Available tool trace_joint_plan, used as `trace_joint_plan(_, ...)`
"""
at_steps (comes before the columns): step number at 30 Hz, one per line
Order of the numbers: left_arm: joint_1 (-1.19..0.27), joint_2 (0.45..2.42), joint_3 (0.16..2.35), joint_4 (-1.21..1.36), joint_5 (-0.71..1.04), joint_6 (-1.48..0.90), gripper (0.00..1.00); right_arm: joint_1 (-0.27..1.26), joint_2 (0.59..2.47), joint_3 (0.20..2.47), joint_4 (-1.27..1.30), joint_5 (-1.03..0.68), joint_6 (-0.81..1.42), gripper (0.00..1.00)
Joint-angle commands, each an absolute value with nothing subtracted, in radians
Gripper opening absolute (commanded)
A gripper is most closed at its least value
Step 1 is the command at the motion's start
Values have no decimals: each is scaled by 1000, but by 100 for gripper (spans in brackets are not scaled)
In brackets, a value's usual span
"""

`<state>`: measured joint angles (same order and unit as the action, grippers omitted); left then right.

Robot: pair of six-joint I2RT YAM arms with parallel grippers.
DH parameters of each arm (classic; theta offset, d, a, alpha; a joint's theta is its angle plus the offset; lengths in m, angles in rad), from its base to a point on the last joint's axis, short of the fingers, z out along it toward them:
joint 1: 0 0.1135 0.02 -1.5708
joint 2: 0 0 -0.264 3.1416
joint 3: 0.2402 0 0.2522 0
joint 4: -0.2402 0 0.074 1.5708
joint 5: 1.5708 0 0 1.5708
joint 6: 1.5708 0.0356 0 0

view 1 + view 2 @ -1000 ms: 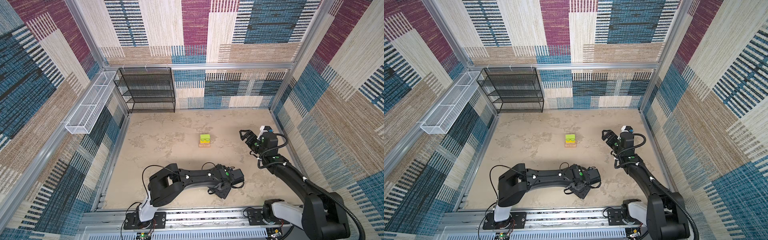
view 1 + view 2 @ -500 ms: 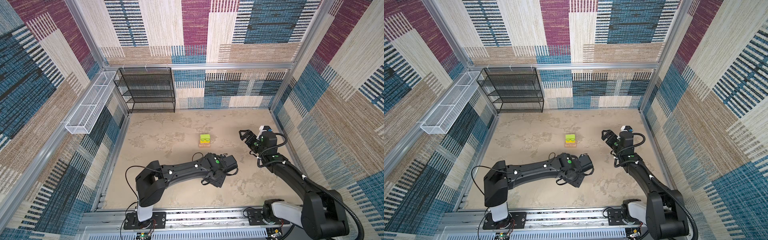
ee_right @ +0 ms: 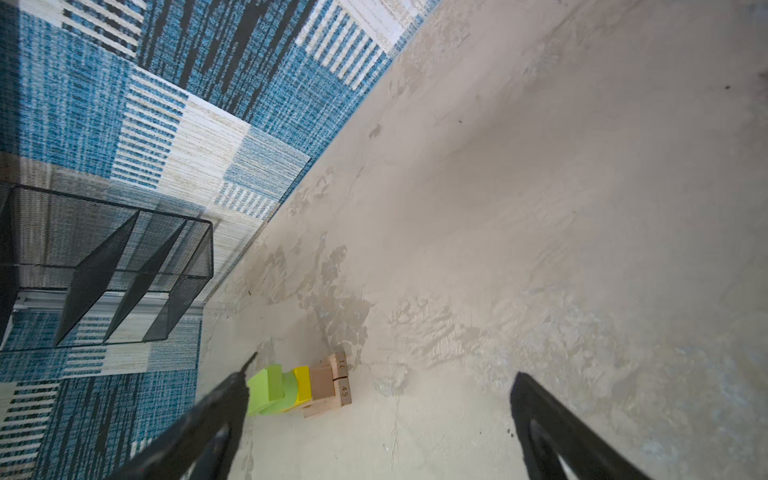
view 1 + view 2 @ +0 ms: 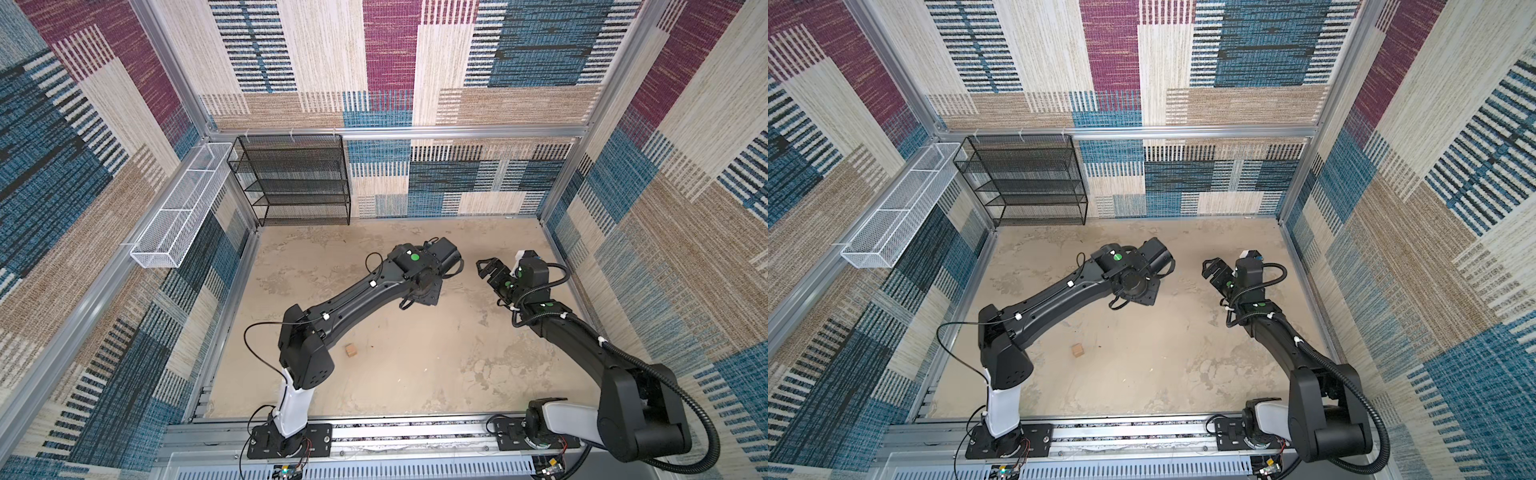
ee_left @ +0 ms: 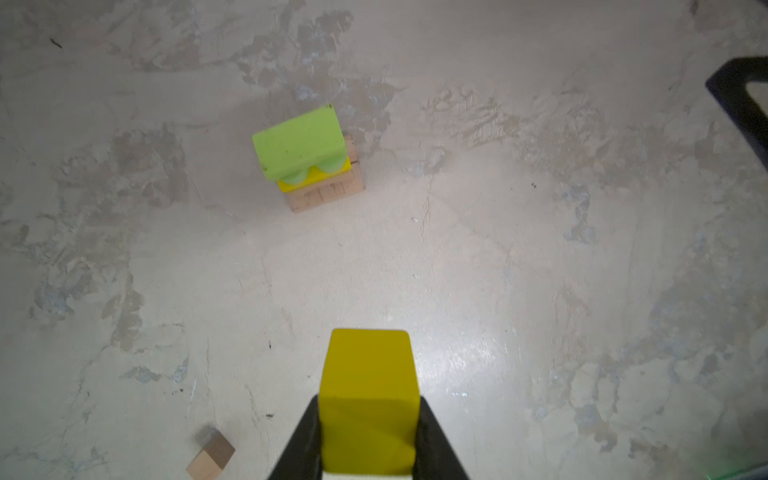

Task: Build the wood block tower
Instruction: 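Lift the yellow cube with the left gripper and carry it over the stack, then lower the yellow cube with the left gripper onto the green block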

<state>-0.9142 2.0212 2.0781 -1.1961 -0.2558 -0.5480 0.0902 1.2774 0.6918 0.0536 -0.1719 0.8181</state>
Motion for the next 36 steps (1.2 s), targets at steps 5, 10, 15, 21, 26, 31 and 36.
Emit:
trace_joint_plan(5, -835, 2200, 2372, -1348, -254, -518, 0, 90, 1317, 724, 9, -120, 828, 99)
trace_joint_plan(10, -785, 2264, 2462, -1358, -236, -566, 0, 91, 1349, 739, -1, -99, 817, 99)
trace_joint_plan(15, -763, 2321, 2524, -1358, -202, -590, 0, 91, 1396, 758, -4, -102, 807, 99)
trace_joint_plan(21, -752, 2374, 2562, -1359, -177, -621, 0, 90, 1452, 793, -17, -116, 790, 99)
trace_joint_plan(26, -740, 2391, 2566, -1359, -182, -641, 0, 91, 1462, 795, -17, -105, 784, 99)
trace_joint_plan(31, -729, 2419, 2601, -1358, -178, -645, 0, 90, 1484, 804, -16, -110, 780, 99)
trace_joint_plan(36, -721, 2431, 2610, -1359, -182, -653, 0, 90, 1504, 812, -10, -122, 779, 99)
